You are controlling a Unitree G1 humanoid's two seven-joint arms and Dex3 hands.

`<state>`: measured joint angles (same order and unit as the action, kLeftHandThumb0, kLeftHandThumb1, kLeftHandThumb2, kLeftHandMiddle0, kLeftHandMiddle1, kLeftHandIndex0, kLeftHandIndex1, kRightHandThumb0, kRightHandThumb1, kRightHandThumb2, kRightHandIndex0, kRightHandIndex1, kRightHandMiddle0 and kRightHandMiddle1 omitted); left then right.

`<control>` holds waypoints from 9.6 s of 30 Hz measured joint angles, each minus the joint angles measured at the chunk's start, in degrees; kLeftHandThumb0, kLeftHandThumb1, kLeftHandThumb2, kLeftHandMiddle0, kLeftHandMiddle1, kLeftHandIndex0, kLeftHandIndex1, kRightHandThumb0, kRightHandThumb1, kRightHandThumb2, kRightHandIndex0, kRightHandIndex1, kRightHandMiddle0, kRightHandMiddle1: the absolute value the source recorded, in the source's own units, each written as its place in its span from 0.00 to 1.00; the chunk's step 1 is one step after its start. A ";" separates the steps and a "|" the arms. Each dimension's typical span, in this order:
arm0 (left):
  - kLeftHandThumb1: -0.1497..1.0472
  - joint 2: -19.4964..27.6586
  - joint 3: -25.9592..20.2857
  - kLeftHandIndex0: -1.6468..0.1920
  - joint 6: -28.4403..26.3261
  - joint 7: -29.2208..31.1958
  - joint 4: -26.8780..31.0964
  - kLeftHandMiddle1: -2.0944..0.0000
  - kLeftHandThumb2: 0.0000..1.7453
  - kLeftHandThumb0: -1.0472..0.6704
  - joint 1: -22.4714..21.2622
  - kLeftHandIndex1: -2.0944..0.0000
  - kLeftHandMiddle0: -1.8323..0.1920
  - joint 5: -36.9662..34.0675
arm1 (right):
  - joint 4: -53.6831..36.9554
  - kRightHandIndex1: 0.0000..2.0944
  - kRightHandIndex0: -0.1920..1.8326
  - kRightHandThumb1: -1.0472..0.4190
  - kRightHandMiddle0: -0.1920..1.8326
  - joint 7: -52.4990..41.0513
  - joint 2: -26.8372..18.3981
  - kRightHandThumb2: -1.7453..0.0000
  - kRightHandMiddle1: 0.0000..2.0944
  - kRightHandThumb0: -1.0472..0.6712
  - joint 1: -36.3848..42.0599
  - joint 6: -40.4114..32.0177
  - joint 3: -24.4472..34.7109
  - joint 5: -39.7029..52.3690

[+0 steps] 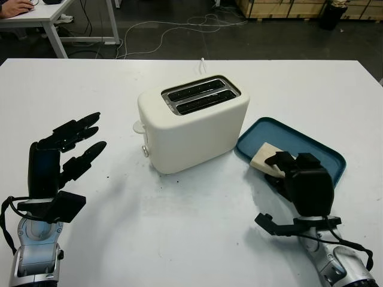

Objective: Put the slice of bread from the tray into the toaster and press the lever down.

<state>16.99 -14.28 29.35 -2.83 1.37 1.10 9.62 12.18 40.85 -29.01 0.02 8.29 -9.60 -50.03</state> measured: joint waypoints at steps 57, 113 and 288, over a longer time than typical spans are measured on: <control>0.89 -0.10 1.12 0.44 -1.38 -0.85 1.00 1.00 0.03 0.40 -1.05 0.99 0.41 2.25 | 49.67 0.83 0.65 0.09 0.57 -73.89 0.91 0.91 0.83 0.33 -75.56 20.30 4.79 42.02; 0.89 -0.01 1.76 0.38 0.03 -0.01 0.37 0.99 0.03 0.43 -1.03 1.00 0.39 2.35 | 49.77 0.83 0.65 0.09 0.56 -80.13 5.57 0.91 0.83 0.32 -72.85 20.01 1.10 39.21; 0.84 17.81 16.46 0.28 9.30 -15.25 -18.92 0.17 0.00 0.44 -20.08 1.00 0.59 28.64 | 3.72 0.16 0.62 0.09 0.62 -50.73 21.31 1.00 0.00 0.33 -7.99 12.53 18.55 57.51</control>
<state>34.79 2.18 38.65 -18.07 -17.56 -18.99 38.26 15.91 -9.88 -7.70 -7.96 20.82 8.96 7.48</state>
